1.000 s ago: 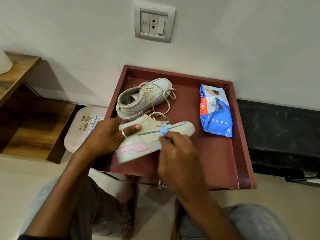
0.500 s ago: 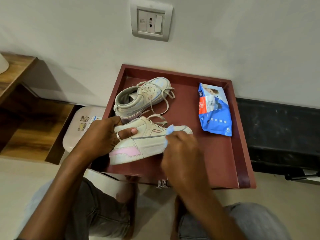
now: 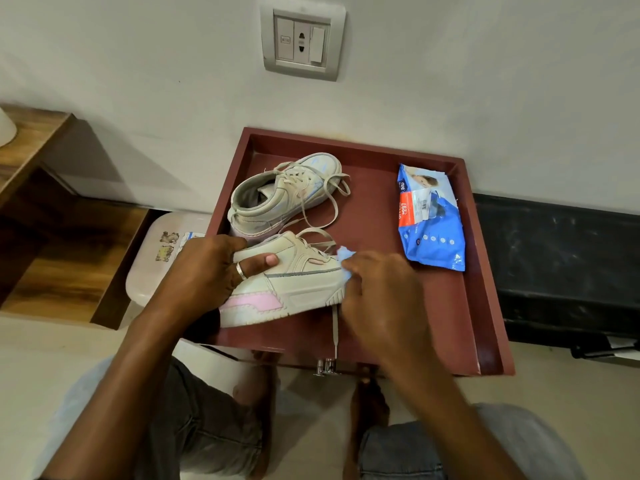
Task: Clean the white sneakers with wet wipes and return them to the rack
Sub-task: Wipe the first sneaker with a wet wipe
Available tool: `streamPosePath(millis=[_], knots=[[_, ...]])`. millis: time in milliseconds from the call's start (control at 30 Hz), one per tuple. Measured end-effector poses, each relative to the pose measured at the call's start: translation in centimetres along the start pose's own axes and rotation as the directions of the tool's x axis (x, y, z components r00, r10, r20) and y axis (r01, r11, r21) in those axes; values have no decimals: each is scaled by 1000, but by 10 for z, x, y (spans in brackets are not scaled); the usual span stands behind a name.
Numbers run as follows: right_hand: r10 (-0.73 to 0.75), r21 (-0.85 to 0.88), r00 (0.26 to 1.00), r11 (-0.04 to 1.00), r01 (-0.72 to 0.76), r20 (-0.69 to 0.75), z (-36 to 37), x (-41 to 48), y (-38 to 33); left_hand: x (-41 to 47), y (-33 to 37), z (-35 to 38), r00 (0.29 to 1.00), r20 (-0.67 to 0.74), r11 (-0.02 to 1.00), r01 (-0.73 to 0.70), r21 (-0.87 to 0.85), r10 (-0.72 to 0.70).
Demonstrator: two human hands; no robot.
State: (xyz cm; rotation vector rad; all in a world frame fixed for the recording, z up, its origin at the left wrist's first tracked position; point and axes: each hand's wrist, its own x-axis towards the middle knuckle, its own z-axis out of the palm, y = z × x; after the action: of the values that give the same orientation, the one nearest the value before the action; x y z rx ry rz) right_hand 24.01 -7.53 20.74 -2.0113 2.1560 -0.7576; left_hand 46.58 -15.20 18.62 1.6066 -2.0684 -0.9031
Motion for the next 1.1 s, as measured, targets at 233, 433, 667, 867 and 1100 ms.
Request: streamPosePath(millis=[233, 433, 667, 867, 1100], knots=[[145, -28, 989, 989, -145, 4, 2, 24, 48, 0, -4, 1, 999, -26, 1000, -26, 14, 26], [77, -68, 997, 995, -78, -17, 2, 7, 20, 3, -7, 3, 998, -36, 998, -55, 41, 56], [-82, -63, 995, 994, 86, 60, 7, -5, 3, -2, 2, 2, 974, -82, 977, -210, 25, 212], [102, -34, 989, 994, -99, 106, 3, 21, 30, 3, -6, 7, 944, -119, 951, -299, 80, 306], [82, -62, 950, 996, -66, 302, -10, 10, 42, 3, -5, 8, 924, -80, 927, -367, 81, 373]])
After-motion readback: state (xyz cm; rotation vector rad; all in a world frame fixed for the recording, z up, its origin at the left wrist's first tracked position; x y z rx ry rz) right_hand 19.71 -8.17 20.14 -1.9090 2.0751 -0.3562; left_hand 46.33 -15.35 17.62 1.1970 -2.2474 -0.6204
